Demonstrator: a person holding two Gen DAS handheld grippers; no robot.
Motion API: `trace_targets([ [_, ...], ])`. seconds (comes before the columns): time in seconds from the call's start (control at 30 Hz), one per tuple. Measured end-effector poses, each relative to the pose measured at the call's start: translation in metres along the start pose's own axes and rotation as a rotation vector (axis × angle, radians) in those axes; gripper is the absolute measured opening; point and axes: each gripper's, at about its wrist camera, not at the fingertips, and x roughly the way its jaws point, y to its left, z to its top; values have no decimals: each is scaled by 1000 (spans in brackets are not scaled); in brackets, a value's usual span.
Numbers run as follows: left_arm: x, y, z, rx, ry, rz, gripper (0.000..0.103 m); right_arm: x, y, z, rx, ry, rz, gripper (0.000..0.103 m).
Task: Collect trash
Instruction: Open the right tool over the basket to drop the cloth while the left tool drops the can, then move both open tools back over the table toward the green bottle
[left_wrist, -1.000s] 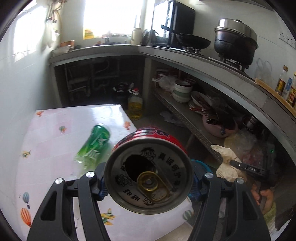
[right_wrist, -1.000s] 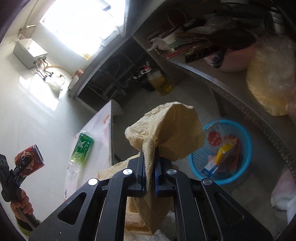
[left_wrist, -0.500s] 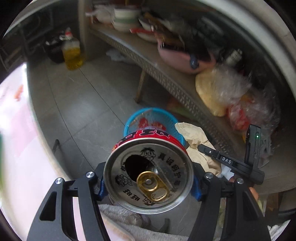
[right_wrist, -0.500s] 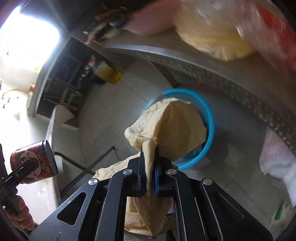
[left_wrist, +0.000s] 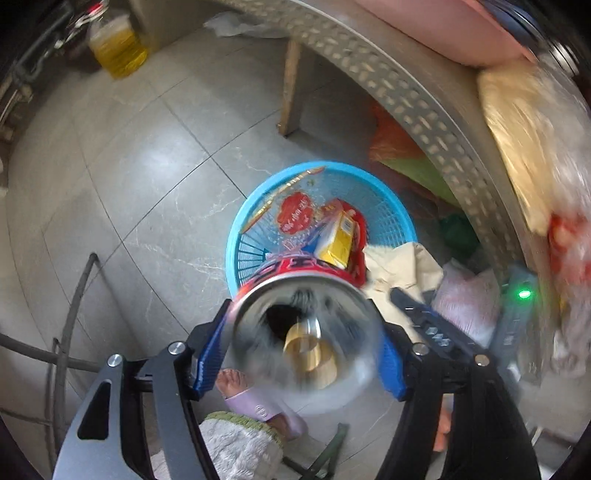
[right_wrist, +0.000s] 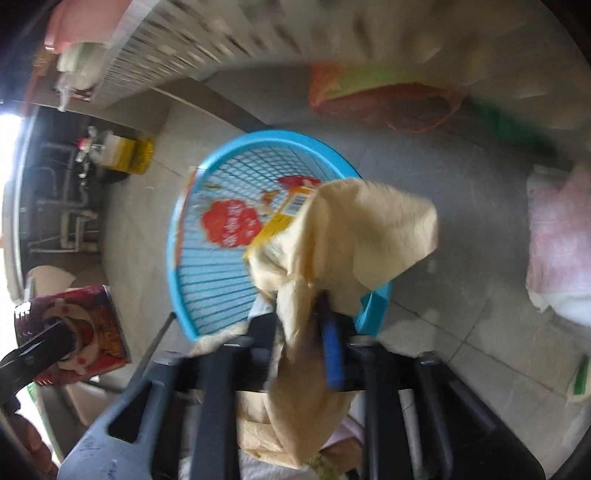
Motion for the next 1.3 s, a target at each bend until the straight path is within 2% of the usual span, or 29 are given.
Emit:
trace_targets([
  [0.07, -3, 5, 1, -28, -9, -27, 67, 2, -2, 2, -14, -6, -12, 47],
  [0.13, -9, 9, 3, -30, -25, -43, 68, -4, -5, 3, -38, -28, -26, 57],
  [0.4, -58, 21, -1, -26, -125, -58, 68, -39, -5, -21, -137, -132, -84, 58],
  [0.47, -75, 24, -10, -17, -151, -68, 68, -38, -1, -25, -171, -131, -97, 51],
  [0.53, -93, 29, -20, -10, -180, -81, 68, -35, -1, -28, -186, -109, -99, 36],
  [0.6, -112, 34, -35, -11, -210, -81, 68, -35, 1, -29, -189, -98, -94, 29],
  [0.7, -147, 48, -65, -17, -270, -111, 68, -38, 5, -34, -214, -94, -94, 25],
  [0.77, -170, 62, -88, -50, -292, -172, 70, -45, 7, -39, -233, -88, -80, 25],
  [0.83, -190, 79, -115, -90, -324, -228, 70, -52, 10, -45, -258, -89, -70, 27],
  [0.9, -212, 96, -143, -127, -380, -243, 71, -57, 14, -52, -279, -84, -55, 30],
  [0.97, -230, 110, -169, -162, -438, -235, 72, -65, 20, -59, -306, -76, -38, 31],
  [1.1, -260, 140, -227, -236, -545, -170, 72, -87, 36, -72, -354, -79, 6, 41],
  [1.3, -280, 182, -294, -350, -657, -78, 73, -119, 89, -87, -457, -79, 114, 53],
])
